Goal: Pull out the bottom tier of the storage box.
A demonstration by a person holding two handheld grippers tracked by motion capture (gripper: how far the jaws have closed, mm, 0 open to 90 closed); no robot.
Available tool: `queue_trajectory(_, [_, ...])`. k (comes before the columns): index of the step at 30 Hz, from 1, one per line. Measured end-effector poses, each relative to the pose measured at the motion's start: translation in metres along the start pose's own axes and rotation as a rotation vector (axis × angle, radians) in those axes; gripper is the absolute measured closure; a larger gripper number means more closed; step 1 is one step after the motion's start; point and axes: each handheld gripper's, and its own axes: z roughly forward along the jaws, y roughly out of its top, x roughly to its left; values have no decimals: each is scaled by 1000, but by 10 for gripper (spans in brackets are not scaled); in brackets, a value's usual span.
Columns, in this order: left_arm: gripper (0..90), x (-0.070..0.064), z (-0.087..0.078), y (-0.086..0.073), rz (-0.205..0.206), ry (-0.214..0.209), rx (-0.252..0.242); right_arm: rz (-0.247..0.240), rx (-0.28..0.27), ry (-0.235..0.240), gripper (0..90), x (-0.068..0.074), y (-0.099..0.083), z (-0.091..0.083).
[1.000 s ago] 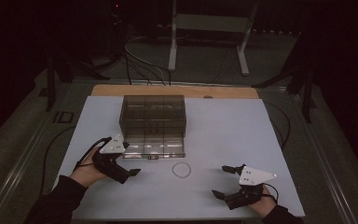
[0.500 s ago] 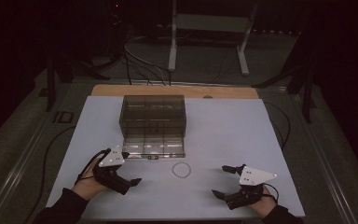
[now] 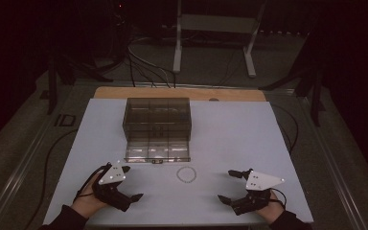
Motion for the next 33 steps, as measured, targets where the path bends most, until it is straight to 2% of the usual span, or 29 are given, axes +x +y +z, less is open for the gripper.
queue_trajectory(5, [0,1,-1,-7,-22,8,-42,0,5,-3,98,-1,-1,0])
queue_trajectory(8, [0,2,-1,-10,-33,1,-48,-2,6,-4,99,0,-1,0])
queue_trajectory(19, [0,2,1,-12,-41,-15,-53,-4,4,-3,98,-1,-1,1])
queue_trajectory(33, [0,1,2,-13,-33,-24,-43,-4,4,-5,99,-1,0,1])
